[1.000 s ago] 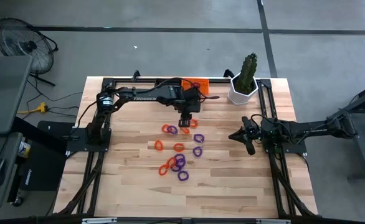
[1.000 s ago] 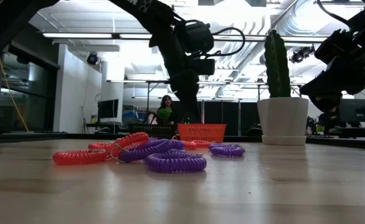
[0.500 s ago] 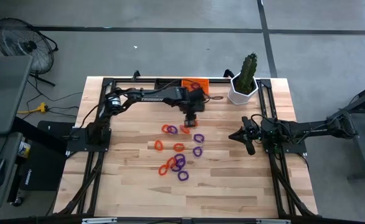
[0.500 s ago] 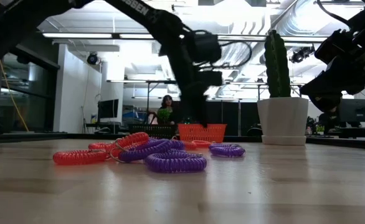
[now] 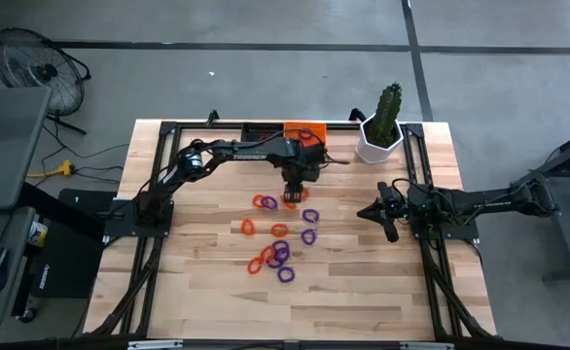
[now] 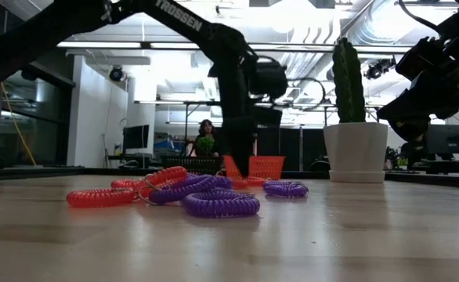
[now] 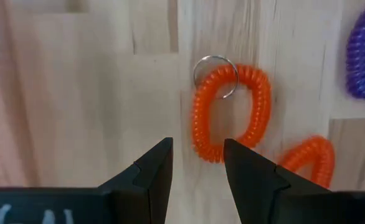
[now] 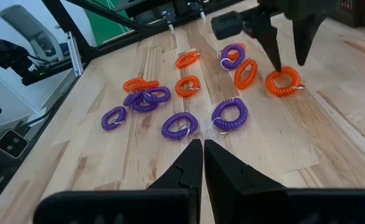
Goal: Sort spring keychains into baskets
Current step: Put the orange spring keychain into the black basket
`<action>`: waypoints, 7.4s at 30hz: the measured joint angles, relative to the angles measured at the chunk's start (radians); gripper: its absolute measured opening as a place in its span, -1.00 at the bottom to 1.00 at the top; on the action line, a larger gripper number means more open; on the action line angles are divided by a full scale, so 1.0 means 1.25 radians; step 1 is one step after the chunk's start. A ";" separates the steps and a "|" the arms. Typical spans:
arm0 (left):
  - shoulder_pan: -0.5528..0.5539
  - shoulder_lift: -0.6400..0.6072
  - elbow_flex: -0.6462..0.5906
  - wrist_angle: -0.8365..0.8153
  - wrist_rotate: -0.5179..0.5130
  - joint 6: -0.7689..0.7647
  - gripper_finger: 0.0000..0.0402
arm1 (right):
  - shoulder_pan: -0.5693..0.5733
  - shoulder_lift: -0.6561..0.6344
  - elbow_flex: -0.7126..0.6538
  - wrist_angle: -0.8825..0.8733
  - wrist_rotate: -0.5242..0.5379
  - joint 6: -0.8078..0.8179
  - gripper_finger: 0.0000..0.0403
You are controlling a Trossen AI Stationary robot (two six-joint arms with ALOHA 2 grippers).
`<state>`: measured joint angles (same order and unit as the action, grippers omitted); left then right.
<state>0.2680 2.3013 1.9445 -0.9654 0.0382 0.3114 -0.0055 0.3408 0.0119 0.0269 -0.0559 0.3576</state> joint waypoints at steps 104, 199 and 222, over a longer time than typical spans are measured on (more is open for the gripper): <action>0.335 -0.202 0.003 -0.170 -0.104 -0.464 -0.49 | 0.000 0.000 0.000 0.000 0.000 0.000 -0.94; -0.054 -0.088 -0.232 0.094 0.031 0.256 -0.49 | 0.000 -0.001 0.000 0.005 0.000 0.000 -0.94; -0.053 -0.085 -0.228 0.082 0.027 0.188 -0.89 | 0.000 -0.001 0.000 0.005 0.000 0.000 -0.94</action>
<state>0.2016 2.1947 1.6595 -0.8622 0.0716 0.5460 -0.0056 0.3401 0.0116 0.0338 -0.0559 0.3576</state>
